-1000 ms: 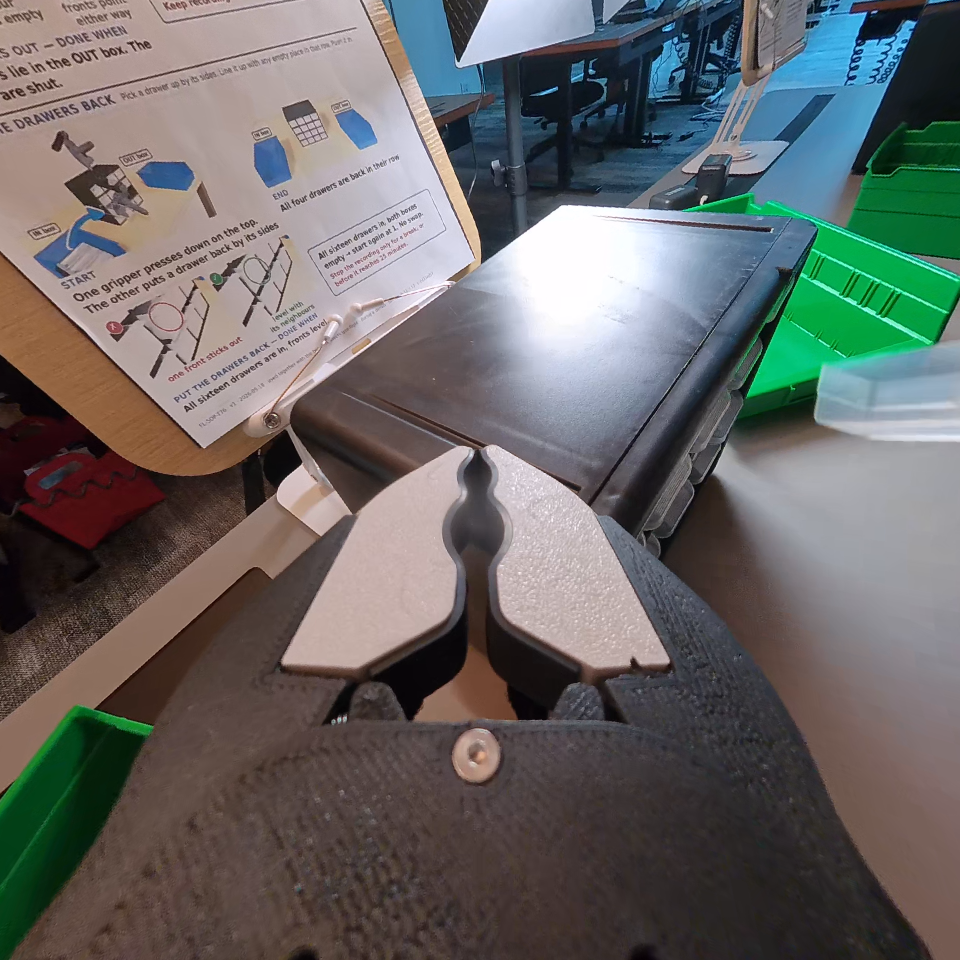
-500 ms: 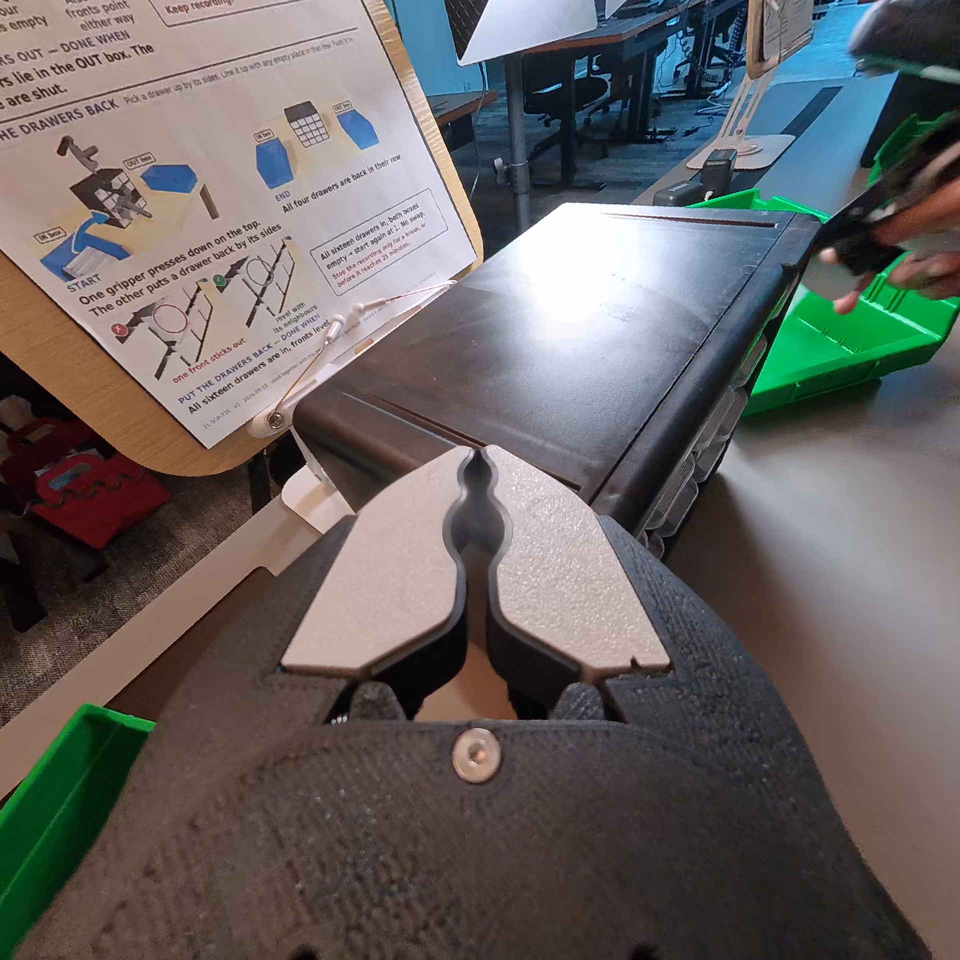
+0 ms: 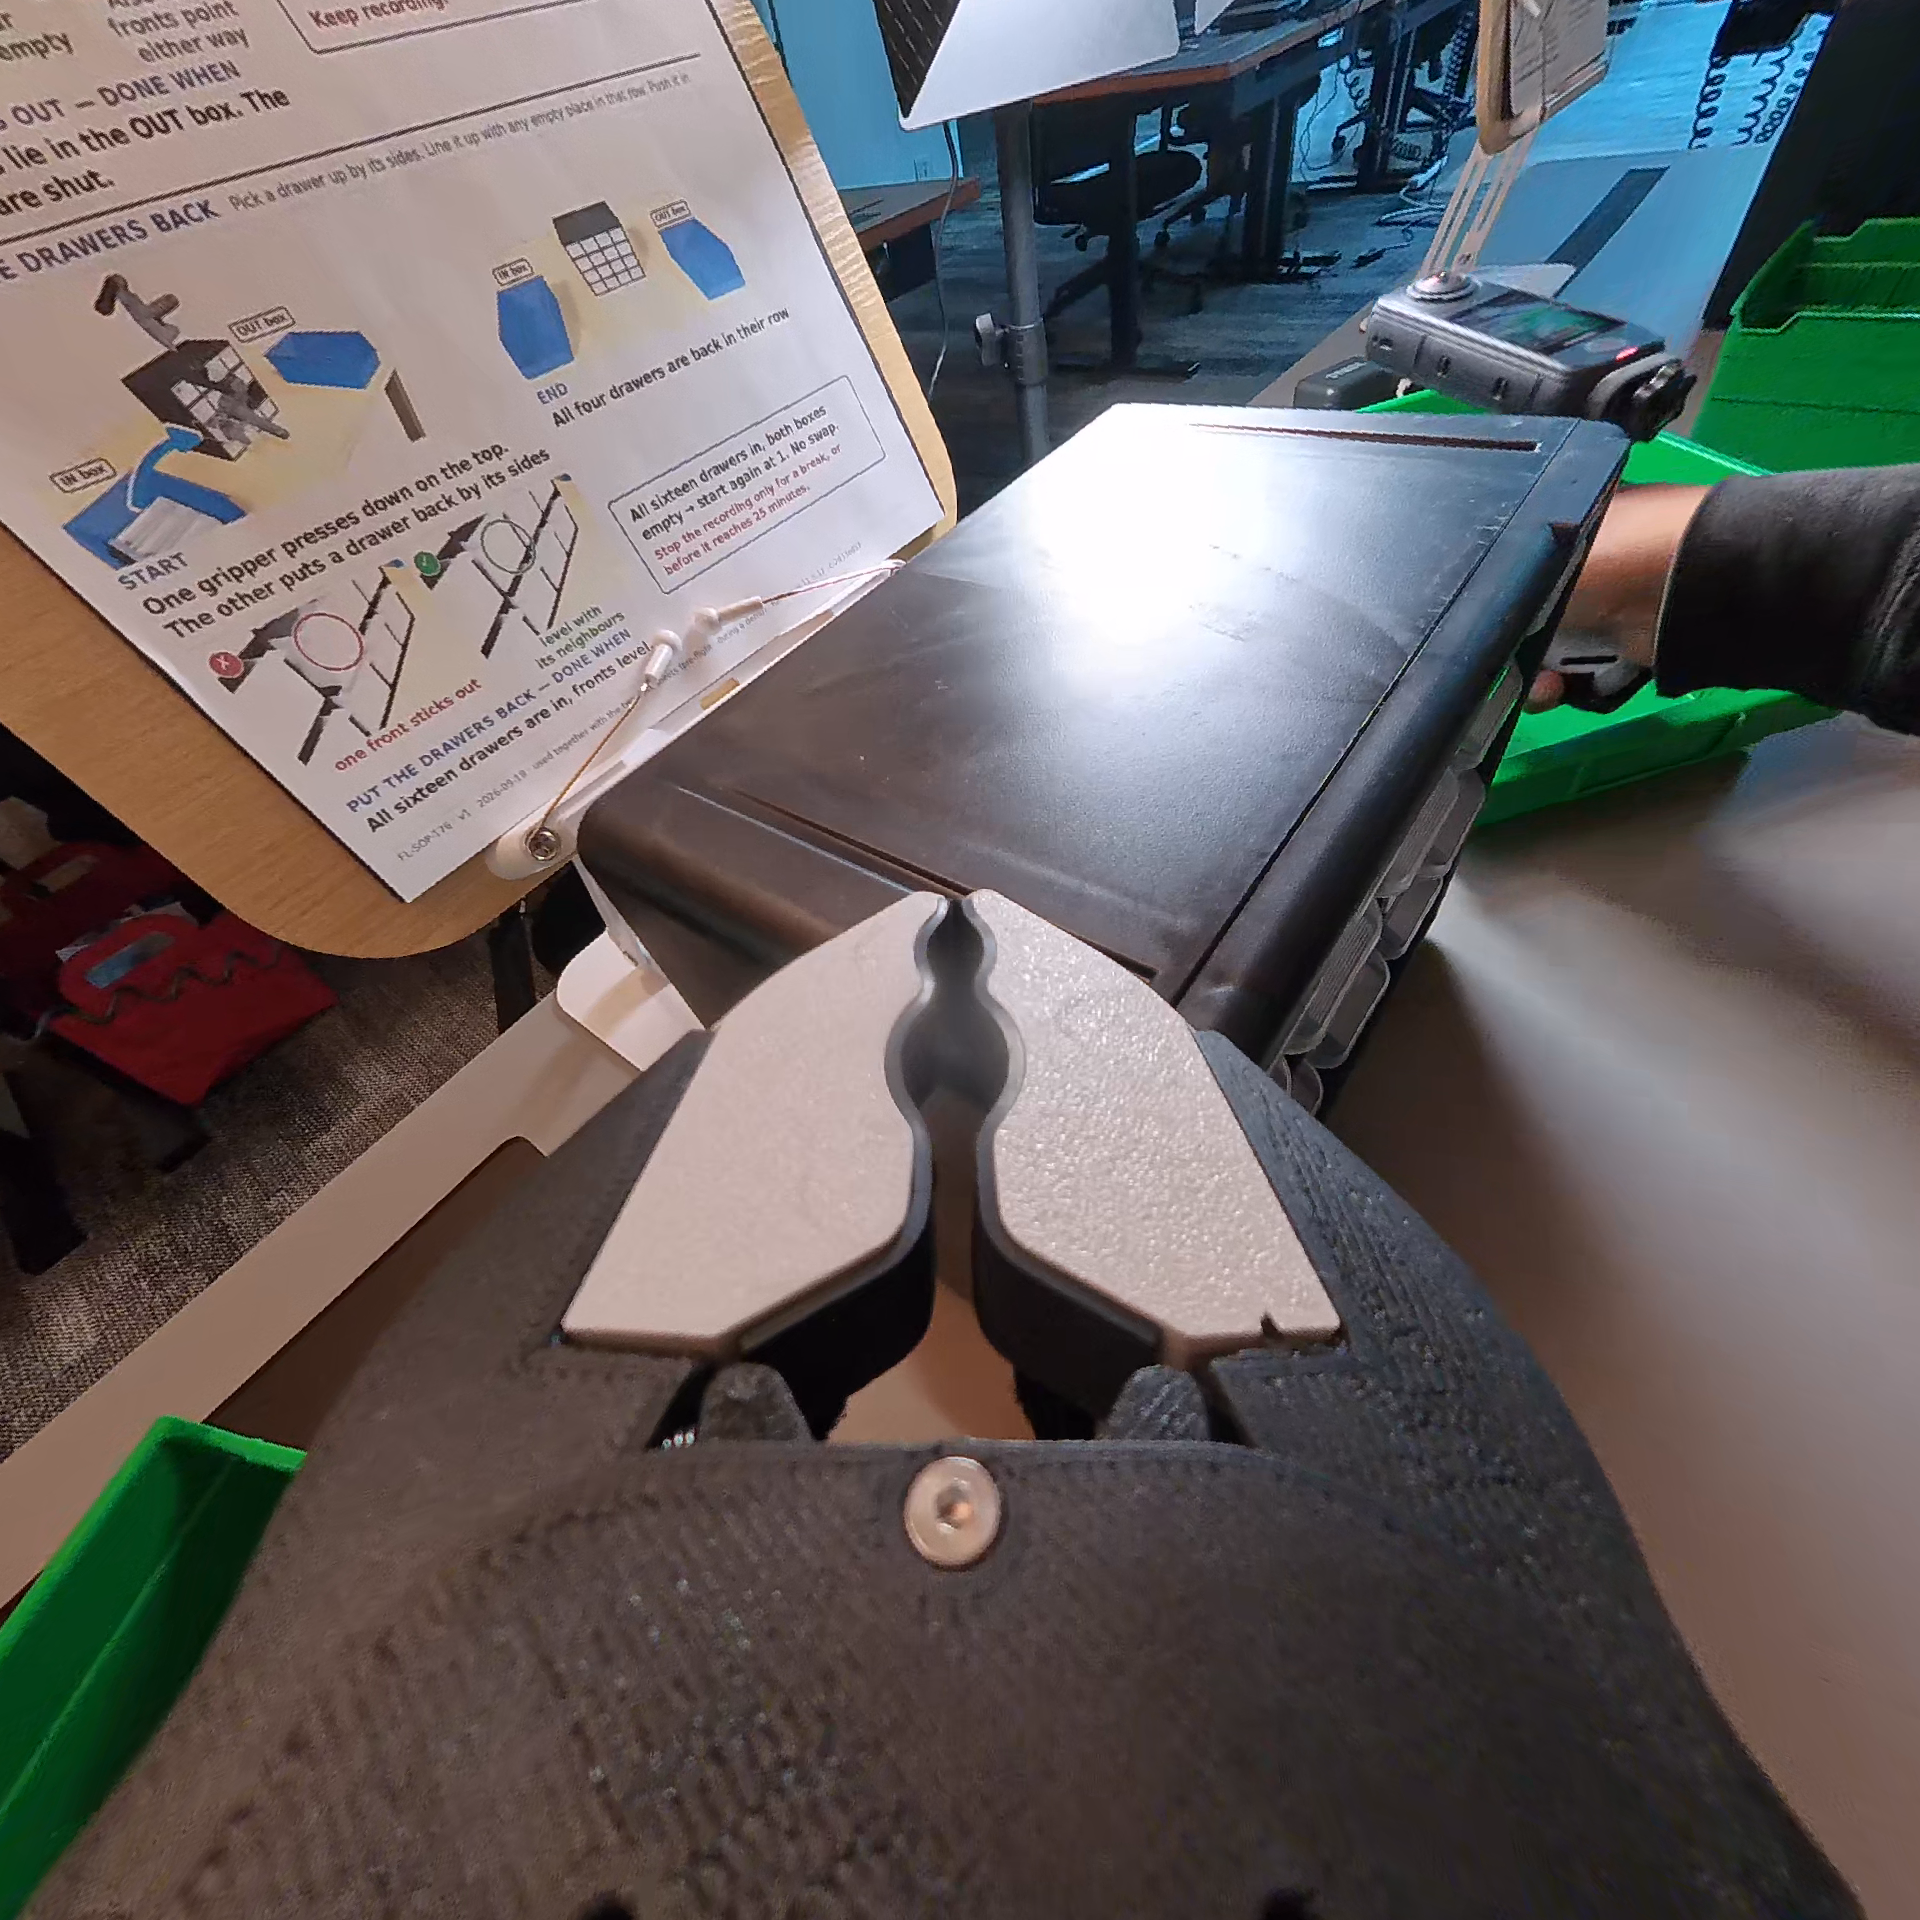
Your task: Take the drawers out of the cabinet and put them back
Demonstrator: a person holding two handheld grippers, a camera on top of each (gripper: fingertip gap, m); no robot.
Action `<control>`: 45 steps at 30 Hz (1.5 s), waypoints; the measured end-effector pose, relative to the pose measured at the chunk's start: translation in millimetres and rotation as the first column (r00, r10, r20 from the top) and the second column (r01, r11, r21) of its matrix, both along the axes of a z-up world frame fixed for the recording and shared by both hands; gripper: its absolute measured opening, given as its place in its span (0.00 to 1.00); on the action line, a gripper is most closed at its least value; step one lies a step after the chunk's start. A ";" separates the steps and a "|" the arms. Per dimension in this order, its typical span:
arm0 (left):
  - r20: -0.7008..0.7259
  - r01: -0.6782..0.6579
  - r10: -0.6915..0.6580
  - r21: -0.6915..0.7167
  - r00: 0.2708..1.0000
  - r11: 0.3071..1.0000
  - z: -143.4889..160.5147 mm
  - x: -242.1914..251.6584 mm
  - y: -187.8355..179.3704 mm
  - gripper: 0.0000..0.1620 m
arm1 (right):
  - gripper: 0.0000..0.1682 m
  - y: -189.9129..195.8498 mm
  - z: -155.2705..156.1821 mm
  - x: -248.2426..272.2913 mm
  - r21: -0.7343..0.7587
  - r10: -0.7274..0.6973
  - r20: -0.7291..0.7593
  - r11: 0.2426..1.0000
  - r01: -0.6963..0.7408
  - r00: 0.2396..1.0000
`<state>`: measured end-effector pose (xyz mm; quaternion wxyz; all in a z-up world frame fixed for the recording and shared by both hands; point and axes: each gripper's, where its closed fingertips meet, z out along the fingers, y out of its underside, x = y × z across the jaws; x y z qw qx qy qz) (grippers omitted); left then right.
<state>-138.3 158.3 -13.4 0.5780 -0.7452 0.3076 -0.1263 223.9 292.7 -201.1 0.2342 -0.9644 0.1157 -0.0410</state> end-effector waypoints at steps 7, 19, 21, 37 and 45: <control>-0.001 0.003 -0.003 -0.001 1.000 1.000 0.0 0.3 -0.3 0.00 | 0.08 -0.3 -3.9 1.5 0.038 -0.070 0.017 0.997 0.070 0.997; -0.006 0.009 -0.009 0.000 1.000 1.000 -0.1 0.8 -1.6 0.00 | 0.10 3.8 -8.1 6.0 -0.015 0.032 -0.083 0.999 -0.034 0.996; -0.002 0.012 -0.012 -0.002 1.000 1.000 -0.1 0.9 -1.6 0.00 | 0.10 3.7 -2.3 6.3 0.003 0.067 -0.089 0.998 -0.067 0.994; 0.031 0.022 -0.022 -0.008 0.999 1.000 0.0 1.0 -1.5 0.00 | 0.10 -120.6 182.0 -95.6 0.463 0.385 0.809 0.049 -0.885 0.444; 0.039 0.020 -0.019 -0.004 0.999 1.000 0.1 0.7 -1.6 0.00 | 0.15 -158.1 88.2 -154.9 0.026 0.338 0.941 -0.085 -0.996 -0.005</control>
